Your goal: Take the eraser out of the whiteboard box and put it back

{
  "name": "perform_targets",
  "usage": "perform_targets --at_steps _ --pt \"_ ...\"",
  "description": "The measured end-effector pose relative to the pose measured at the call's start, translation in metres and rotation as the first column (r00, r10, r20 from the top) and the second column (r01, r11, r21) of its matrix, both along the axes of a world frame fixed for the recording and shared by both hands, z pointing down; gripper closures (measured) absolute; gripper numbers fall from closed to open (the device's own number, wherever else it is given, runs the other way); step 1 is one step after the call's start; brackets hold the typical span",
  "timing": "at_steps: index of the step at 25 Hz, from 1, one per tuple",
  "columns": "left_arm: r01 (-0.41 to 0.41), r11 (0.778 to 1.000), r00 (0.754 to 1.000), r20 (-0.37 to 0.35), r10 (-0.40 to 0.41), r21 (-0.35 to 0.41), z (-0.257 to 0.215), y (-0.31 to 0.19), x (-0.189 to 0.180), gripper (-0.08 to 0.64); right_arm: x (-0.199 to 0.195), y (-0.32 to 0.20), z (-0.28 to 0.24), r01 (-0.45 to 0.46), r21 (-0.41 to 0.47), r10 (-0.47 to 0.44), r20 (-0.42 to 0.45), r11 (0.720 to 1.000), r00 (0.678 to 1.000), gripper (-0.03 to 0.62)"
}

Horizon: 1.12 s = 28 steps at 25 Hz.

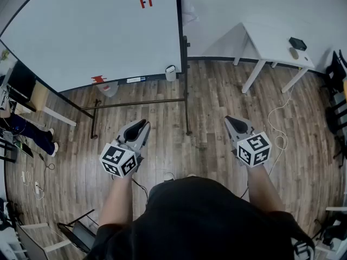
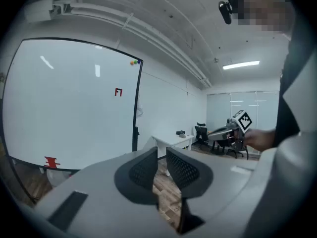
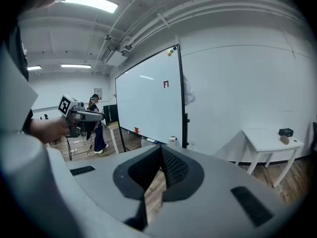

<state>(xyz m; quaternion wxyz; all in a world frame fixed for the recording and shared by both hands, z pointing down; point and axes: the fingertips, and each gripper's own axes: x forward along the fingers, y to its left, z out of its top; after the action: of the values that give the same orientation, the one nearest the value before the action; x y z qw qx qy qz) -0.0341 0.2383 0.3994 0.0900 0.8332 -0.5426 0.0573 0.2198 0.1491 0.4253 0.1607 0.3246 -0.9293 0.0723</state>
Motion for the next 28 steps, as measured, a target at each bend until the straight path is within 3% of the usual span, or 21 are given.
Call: perform_targets --at_steps 12,28 --pt "0.026 1.000 1.000 0.014 -0.026 0.000 0.000 -0.003 0.009 0.497 0.018 -0.008 -0.004 -0.028 -0.004 0.028 0.023 1.000 0.999 0.598" --pt "0.046 0.998 0.999 0.019 -0.045 -0.044 0.019 -0.031 -0.013 0.497 -0.001 -0.039 0.013 -0.041 -0.039 0.042 0.014 0.998 0.999 0.597"
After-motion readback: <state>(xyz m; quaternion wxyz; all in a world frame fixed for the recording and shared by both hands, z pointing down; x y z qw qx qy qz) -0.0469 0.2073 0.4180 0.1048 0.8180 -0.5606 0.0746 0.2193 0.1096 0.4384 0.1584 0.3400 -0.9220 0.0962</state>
